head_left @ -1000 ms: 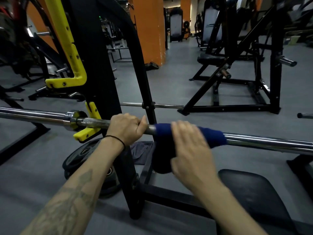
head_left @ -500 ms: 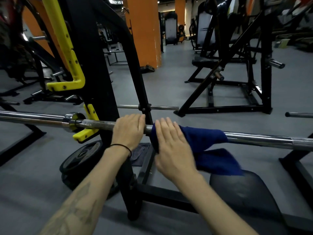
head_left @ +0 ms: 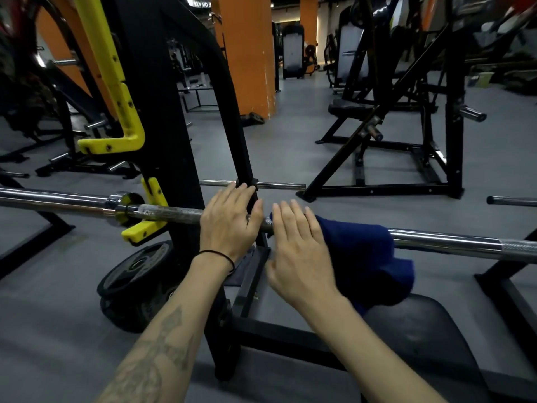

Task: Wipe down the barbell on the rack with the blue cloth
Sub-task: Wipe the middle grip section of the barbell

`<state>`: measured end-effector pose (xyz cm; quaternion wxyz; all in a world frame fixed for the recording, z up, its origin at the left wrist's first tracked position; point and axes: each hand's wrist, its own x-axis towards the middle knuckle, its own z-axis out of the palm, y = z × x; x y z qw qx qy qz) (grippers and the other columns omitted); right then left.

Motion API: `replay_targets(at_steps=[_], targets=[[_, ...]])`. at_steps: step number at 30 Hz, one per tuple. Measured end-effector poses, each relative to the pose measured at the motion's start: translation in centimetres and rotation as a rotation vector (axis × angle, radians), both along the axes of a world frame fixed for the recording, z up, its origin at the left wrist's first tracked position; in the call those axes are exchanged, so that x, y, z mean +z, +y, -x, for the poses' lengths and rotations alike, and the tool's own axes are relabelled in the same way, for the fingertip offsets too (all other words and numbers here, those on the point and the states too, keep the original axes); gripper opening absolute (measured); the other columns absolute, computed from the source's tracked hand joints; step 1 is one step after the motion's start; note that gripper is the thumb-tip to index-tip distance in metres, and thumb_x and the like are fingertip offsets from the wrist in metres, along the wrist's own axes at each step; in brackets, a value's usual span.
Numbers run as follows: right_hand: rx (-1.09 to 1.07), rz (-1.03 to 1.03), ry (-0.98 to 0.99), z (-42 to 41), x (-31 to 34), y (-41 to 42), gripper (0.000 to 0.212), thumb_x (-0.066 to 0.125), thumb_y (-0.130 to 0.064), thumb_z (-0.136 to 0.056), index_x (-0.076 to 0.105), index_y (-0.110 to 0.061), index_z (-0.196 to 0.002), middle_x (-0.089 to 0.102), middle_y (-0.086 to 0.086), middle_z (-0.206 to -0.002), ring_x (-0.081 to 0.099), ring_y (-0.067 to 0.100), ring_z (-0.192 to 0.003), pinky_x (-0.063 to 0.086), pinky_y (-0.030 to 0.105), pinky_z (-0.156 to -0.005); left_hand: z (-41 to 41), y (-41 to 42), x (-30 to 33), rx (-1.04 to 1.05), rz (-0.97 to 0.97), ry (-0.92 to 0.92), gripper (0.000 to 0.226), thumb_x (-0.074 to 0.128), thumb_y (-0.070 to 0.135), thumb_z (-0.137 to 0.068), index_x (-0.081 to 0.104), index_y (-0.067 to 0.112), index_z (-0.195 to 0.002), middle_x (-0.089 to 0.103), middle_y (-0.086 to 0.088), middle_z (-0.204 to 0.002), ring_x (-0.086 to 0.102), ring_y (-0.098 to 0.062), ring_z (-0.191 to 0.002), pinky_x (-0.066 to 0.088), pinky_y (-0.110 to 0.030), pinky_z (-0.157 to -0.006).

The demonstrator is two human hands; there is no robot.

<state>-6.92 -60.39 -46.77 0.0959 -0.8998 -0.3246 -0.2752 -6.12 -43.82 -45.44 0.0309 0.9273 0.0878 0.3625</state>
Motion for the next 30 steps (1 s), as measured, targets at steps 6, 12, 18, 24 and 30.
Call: replay_targets(at_steps=[6, 12, 18, 24, 30], targets=[[-0.143, -0.112, -0.001, 0.2, -0.9, -8.8, 0.085, 0.060, -0.019, -0.077, 0.033, -0.001, -0.156, 0.042, 0.020, -0.153, 0.036, 0.037, -0.147, 0.021, 0.053, -0.124, 0.1, -0.2, 0.0, -0.009, 0.002, -0.035, 0.054, 0.032, 0.044, -0.102, 0.056, 0.014, -0.140, 0.056, -0.007, -0.143, 0.043, -0.023, -0.140, 0.031, -0.044, -0.118], [-0.157, -0.082, 0.061, 1.9, -0.1, 1.0, 0.097, 0.072, -0.036, -0.077, 0.032, 0.008, -0.154, 0.034, 0.029, -0.157, 0.026, 0.044, -0.151, 0.007, 0.054, -0.125, 0.0, -0.5, -0.3, 0.017, -0.008, -0.053, 0.050, 0.034, 0.043, -0.101, 0.064, 0.014, -0.129, 0.063, -0.006, -0.133, 0.053, -0.025, -0.130, 0.036, -0.044, -0.112], [-0.015, -0.078, 0.049, 0.5, -0.3, -5.5, 0.098, 0.077, -0.018, -0.072, 0.031, -0.004, -0.158, 0.038, 0.017, -0.160, 0.031, 0.032, -0.152, 0.015, 0.046, -0.124, 0.2, -0.4, 0.3, 0.004, -0.085, -0.204, 0.037, 0.037, 0.032, -0.098, 0.042, 0.021, -0.062, 0.036, 0.005, -0.060, 0.034, -0.017, -0.053, 0.020, -0.029, -0.059], [-0.290, -0.250, 0.090, 0.4, -1.1, -11.7, 0.094, 0.078, -0.011, -0.070, 0.036, 0.003, -0.153, 0.040, 0.022, -0.155, 0.028, 0.038, -0.151, 0.009, 0.050, -0.128, -0.7, 0.2, 0.0, 0.006, -0.134, -0.219, 0.048, 0.038, 0.026, -0.091, 0.050, 0.011, -0.047, 0.048, -0.005, -0.043, 0.043, -0.026, -0.036, 0.020, -0.024, -0.052], [-0.167, -0.171, 0.050, 1.3, -0.5, -2.5, 0.095, 0.068, -0.035, -0.074, 0.035, 0.005, -0.153, 0.040, 0.026, -0.156, 0.031, 0.041, -0.149, 0.013, 0.054, -0.124, -0.5, 0.5, 0.9, 0.019, -0.191, -0.044, 0.057, 0.036, 0.032, -0.092, 0.050, 0.011, -0.040, 0.045, -0.004, -0.038, 0.043, -0.026, -0.033, 0.016, -0.020, -0.048]])
